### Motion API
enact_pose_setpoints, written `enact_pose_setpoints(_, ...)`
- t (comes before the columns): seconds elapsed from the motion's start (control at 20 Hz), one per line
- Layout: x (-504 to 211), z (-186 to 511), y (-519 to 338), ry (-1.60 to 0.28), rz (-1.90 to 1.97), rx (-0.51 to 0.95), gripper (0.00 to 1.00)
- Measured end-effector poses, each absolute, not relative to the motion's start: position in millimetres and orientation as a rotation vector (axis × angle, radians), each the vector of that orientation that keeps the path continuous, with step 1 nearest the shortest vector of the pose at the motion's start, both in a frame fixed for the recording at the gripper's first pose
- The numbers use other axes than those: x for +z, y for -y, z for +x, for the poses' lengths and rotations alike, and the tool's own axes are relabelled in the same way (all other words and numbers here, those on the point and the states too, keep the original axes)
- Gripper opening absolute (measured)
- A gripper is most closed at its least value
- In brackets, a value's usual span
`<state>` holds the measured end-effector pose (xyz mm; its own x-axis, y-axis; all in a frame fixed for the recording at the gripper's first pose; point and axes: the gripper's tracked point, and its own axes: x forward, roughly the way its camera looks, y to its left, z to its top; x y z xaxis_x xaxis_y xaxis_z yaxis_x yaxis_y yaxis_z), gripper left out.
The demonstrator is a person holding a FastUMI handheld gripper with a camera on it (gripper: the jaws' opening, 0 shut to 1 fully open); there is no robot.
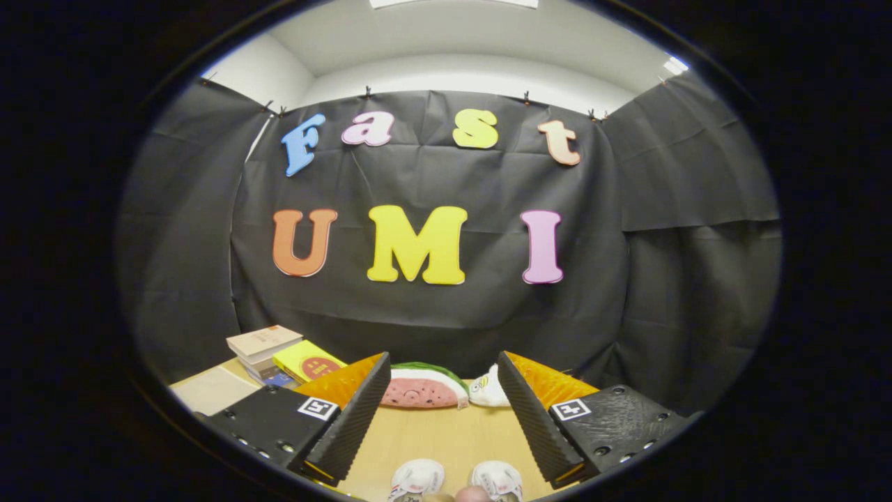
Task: Open the storage box then place both shoes into the box .Put the left shoe in first, then the right shoe, with the right side of both shoes facing outward in a uniform manner.
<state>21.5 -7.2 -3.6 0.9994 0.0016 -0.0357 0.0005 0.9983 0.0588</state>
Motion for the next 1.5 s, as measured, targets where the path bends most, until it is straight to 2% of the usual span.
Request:
enact_pose_setpoints(0.3, -17.0, 32.4, -3.9, -0.079, 0.083, 0.094, 0.95)
enact_pose_setpoints(0.65, -48.3, 29.1, -56.7, -0.141, 0.168, 0.322, 0.95)
enact_pose_setpoints(0.95, -108.1, 2.3, -129.8, -0.346, 0.304, 0.552, 0.95)
enact_pose_setpoints(1.2, -163.8, -29.6, -188.1, -0.574, 0.426, 0.654, 0.95)
enact_pose_setpoints(1.5, -189.9, -45.1, -250.5, -0.772, 0.613, 0.724, 0.95)
